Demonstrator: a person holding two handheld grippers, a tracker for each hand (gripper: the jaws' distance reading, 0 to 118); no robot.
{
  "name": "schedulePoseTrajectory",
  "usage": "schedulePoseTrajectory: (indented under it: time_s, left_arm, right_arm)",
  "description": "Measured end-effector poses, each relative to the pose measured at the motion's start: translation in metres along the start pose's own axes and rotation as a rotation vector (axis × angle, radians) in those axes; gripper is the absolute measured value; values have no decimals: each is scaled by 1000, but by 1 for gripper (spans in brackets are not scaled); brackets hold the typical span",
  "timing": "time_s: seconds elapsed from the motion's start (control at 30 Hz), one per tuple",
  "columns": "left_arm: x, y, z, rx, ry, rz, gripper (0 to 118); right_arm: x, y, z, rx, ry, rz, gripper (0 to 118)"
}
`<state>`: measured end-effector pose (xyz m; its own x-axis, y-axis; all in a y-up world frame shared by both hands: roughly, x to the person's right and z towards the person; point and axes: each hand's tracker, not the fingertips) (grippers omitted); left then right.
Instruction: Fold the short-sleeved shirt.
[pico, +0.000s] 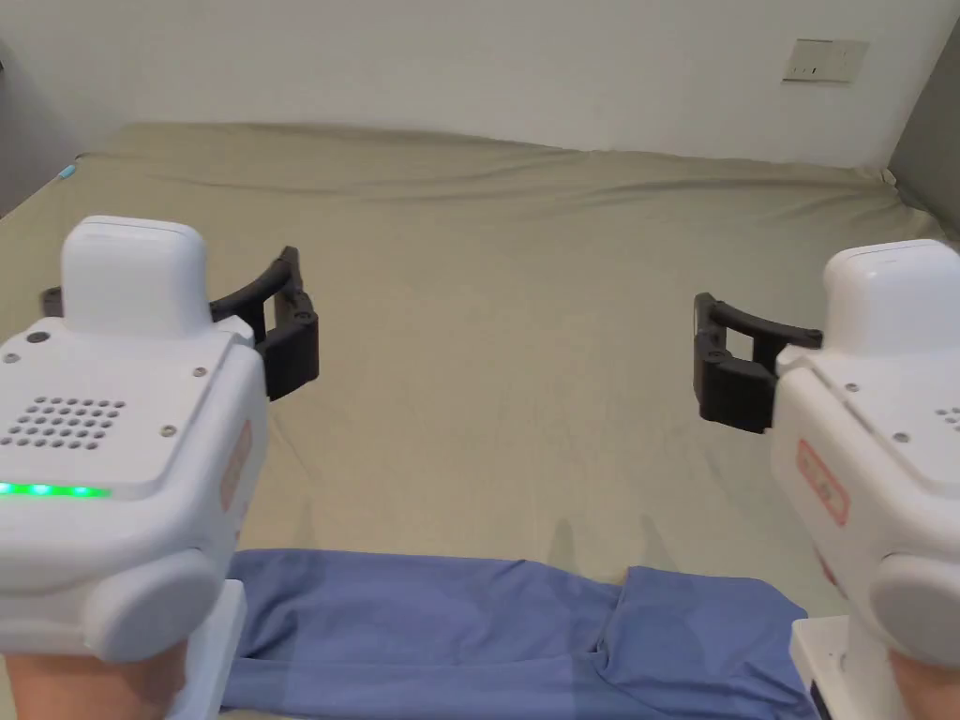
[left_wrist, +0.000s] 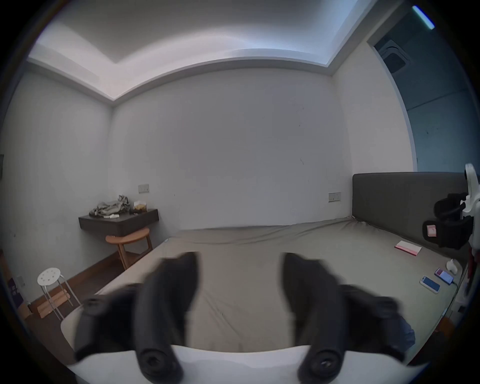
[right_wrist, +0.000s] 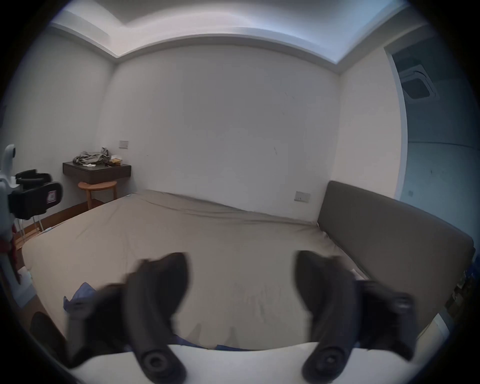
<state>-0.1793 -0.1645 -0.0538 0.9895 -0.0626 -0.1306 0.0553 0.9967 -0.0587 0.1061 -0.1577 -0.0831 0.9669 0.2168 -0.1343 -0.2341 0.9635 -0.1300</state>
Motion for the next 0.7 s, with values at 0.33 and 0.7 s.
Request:
schedulePoseTrajectory:
  time_s: [0.33, 0.7]
  left_arm:
    - [22, -8, -2, 24, -40, -80, 0]
    - [23, -23, -29, -59, -83, -79, 0]
  right_arm:
    - [-34, 0, -2, 76, -14, 70, 0]
    - [-34, -14, -23, 30, -29, 54, 0]
